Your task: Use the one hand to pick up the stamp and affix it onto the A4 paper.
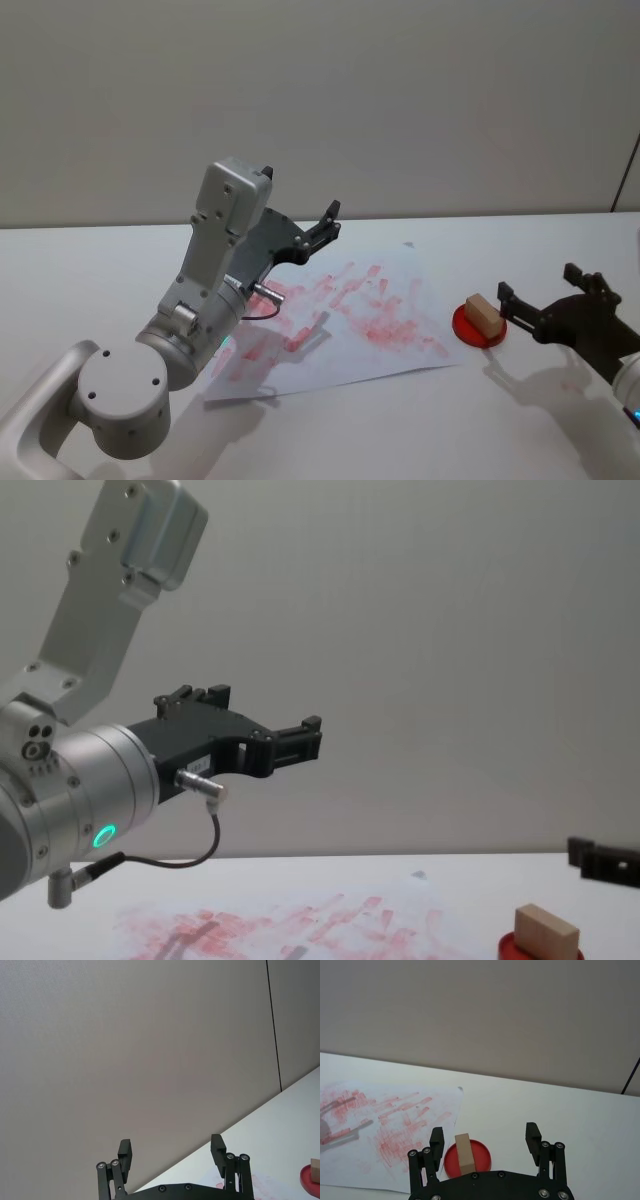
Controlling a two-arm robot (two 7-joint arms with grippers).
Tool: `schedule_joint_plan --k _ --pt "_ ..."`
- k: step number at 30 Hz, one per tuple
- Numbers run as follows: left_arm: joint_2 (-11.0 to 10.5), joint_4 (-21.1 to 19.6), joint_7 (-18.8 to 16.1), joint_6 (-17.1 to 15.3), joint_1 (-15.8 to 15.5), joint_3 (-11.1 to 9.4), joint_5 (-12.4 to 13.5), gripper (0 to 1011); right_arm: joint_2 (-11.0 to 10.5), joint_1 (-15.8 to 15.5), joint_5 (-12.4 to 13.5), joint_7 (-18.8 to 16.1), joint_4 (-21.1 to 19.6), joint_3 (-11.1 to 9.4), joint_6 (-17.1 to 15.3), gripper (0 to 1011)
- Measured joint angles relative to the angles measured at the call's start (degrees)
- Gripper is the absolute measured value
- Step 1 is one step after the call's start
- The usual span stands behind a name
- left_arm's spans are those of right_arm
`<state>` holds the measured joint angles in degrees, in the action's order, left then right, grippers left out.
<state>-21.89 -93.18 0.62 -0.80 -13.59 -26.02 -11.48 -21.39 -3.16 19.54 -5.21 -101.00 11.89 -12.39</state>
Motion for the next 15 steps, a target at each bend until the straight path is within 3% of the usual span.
schedule_joint_plan --k 15 --pt "0.0 0.0 0.0 0.0 0.0 0.0 0.0 1001 2.39 6.38 -4.71 -6.22 7.33 1.52 -6.98 1001"
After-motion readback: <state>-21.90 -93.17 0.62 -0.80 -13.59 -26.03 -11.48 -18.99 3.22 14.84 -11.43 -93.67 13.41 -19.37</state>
